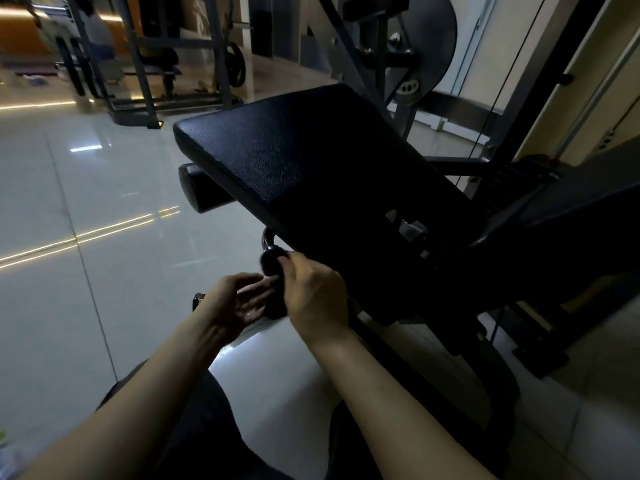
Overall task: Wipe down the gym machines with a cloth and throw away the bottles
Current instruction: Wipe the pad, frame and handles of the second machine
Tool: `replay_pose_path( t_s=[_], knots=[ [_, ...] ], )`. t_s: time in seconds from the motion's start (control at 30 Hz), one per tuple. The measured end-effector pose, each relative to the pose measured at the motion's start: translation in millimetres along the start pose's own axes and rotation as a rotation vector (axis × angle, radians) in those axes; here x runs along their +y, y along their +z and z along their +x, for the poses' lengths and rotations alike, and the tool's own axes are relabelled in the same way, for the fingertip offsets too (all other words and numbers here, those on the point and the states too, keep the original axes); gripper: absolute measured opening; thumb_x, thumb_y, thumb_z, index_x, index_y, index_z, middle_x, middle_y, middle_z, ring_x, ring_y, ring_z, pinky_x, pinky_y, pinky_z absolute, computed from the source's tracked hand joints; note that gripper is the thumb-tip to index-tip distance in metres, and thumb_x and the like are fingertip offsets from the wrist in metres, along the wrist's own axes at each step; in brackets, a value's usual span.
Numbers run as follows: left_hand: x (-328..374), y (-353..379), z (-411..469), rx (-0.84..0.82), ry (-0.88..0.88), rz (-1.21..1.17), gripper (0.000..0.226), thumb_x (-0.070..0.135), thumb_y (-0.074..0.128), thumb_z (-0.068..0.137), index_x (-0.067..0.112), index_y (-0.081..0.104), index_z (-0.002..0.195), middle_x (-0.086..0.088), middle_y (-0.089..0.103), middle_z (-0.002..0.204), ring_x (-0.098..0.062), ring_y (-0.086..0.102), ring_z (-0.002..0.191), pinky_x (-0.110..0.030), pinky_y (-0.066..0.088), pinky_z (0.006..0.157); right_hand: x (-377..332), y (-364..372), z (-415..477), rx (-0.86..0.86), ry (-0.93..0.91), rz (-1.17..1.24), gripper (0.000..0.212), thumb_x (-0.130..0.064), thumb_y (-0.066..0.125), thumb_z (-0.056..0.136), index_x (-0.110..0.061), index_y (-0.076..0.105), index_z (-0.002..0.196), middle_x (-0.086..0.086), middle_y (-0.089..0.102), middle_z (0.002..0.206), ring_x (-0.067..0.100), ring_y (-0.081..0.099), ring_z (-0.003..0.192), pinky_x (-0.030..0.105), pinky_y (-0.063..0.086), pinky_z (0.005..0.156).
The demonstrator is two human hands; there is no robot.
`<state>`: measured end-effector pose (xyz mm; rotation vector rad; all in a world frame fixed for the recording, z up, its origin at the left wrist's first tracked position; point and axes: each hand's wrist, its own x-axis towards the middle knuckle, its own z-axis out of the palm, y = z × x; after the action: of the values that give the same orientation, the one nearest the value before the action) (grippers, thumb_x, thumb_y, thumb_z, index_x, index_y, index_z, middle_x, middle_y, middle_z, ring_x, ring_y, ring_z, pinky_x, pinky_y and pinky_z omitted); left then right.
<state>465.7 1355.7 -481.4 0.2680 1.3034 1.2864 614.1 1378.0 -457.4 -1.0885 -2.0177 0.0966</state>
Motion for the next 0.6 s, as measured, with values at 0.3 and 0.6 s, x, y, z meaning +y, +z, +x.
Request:
replay_pose_path(
  t_s=[0.3, 0.6],
  knots=[
    [7, -1, 2, 0.077, 0.09, -0.007, 0.028, 0.031, 0.06, 0.099, 0.006, 0.07, 0.105, -0.017, 0.069, 0.105, -0.03, 0.067, 0.094, -0.041, 0.054, 0.084, 8, 10, 0, -0.295, 0.043, 0.122, 0.035, -0.012, 0.05, 0.092, -0.006, 0.064, 0.123, 0.011, 0.057, 0.133, 0.029, 0.053, 0.123, 0.043, 0.046, 0.103],
    [-21, 17, 4, 0.597, 0.476, 0.221, 0.026, 0.036, 0.069, 0.089, 0.016, 0.059, 0.102, -0.009, 0.063, 0.104, -0.026, 0.063, 0.093, -0.042, 0.056, 0.077, 20, -15, 6, -0.461, 0.092, -0.041, 0.031, -0.024, 0.053, 0.097, -0.01, 0.063, 0.123, 0.01, 0.063, 0.119, 0.029, 0.061, 0.11, 0.042, 0.052, 0.092]
  ],
)
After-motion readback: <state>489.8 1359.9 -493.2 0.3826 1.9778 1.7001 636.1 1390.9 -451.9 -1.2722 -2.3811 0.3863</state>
